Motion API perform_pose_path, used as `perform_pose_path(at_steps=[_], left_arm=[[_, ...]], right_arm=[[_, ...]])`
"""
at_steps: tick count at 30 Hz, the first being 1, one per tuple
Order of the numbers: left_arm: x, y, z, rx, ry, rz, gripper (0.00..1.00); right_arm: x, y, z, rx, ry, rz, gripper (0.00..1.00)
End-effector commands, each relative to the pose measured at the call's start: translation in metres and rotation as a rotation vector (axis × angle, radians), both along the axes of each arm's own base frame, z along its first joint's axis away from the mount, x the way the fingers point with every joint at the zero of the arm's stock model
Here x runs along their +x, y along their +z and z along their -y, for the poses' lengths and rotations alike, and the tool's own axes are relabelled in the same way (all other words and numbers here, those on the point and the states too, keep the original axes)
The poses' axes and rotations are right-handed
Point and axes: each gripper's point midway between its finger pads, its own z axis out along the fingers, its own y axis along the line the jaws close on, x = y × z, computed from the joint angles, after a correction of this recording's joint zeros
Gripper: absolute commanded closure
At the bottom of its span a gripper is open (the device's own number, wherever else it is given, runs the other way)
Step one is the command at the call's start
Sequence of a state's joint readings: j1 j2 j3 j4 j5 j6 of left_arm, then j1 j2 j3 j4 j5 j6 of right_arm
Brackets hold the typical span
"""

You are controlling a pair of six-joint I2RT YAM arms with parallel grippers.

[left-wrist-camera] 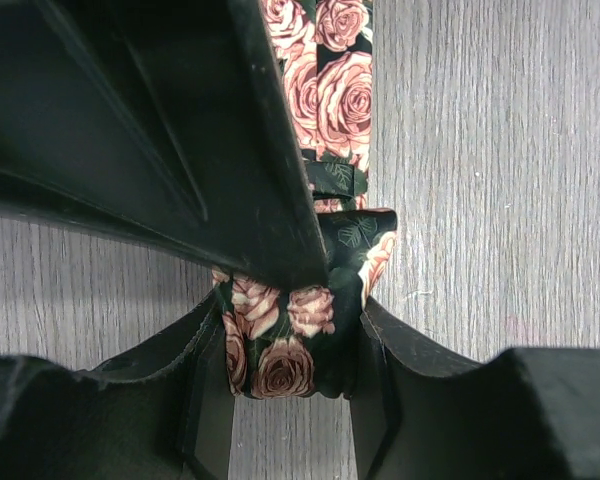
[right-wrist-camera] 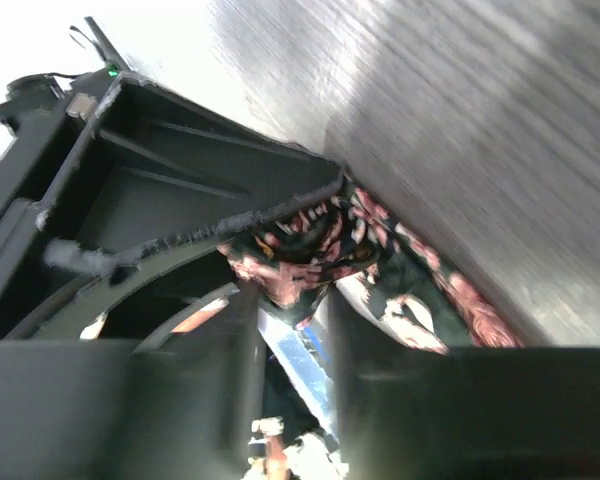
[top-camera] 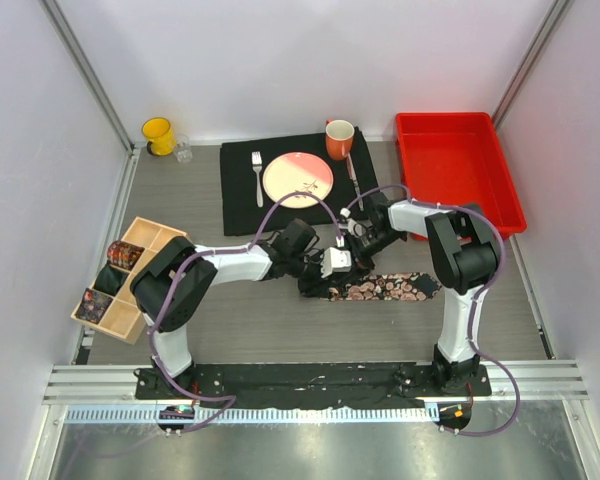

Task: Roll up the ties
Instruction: Roll the tie at the center of the board.

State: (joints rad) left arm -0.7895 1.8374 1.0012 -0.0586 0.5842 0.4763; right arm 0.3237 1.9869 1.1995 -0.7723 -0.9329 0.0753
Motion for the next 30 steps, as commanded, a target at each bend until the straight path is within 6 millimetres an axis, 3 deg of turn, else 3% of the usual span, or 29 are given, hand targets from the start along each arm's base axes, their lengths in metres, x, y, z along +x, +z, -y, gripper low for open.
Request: perform_pose_path(at_steps=[1,3,5,6,9,15,18,24,26,30], left_arm=[[-0.015,-0.037,-0.031,0.161,0.039,-0.092,0.78],[-0.015,-0.036,-0.031,0.158,0.045,-0.1,0.75],[-0.016,-0.035,-0.031,0.151,0.045,-0.108,0.7],[-0.017,-0.032,-0.029,0.129,0.046,-0.124,0.58],[-0.017,-0.02,-0.023,0.051,0.055,-0.147,0.41],[-0.009,0.014,0.0,-0.127,0.08,-0.123,0.28],[-0.008,0.02,0.007,-0.189,0.097,-0.117,0.21],[0.009,0.03,0.029,-0.281,0.131,-0.049,0.16],[0.006,0.028,0.037,-0.29,0.109,-0.036,0.17],[0.01,0.015,0.05,-0.292,0.109,-0.023,0.25]], right_arm=[[0.003,-0.014,0.005,-0.039,0.045,0.012,0.85],[0.003,-0.022,0.01,-0.058,0.073,0.032,0.99],[0.002,-0.027,0.015,-0.083,0.087,0.043,0.99],[0.002,-0.031,0.019,-0.103,0.089,0.048,0.99],[0.004,-0.042,0.031,-0.163,0.091,0.069,0.99],[0.003,-0.063,0.051,-0.271,0.053,0.067,0.99],[0.004,-0.069,0.058,-0.315,0.036,0.086,0.99],[0.009,-0.083,0.07,-0.378,0.01,0.091,0.99],[0.008,-0.085,0.069,-0.393,-0.01,0.075,0.99],[0.008,-0.086,0.069,-0.392,-0.026,0.074,0.99]])
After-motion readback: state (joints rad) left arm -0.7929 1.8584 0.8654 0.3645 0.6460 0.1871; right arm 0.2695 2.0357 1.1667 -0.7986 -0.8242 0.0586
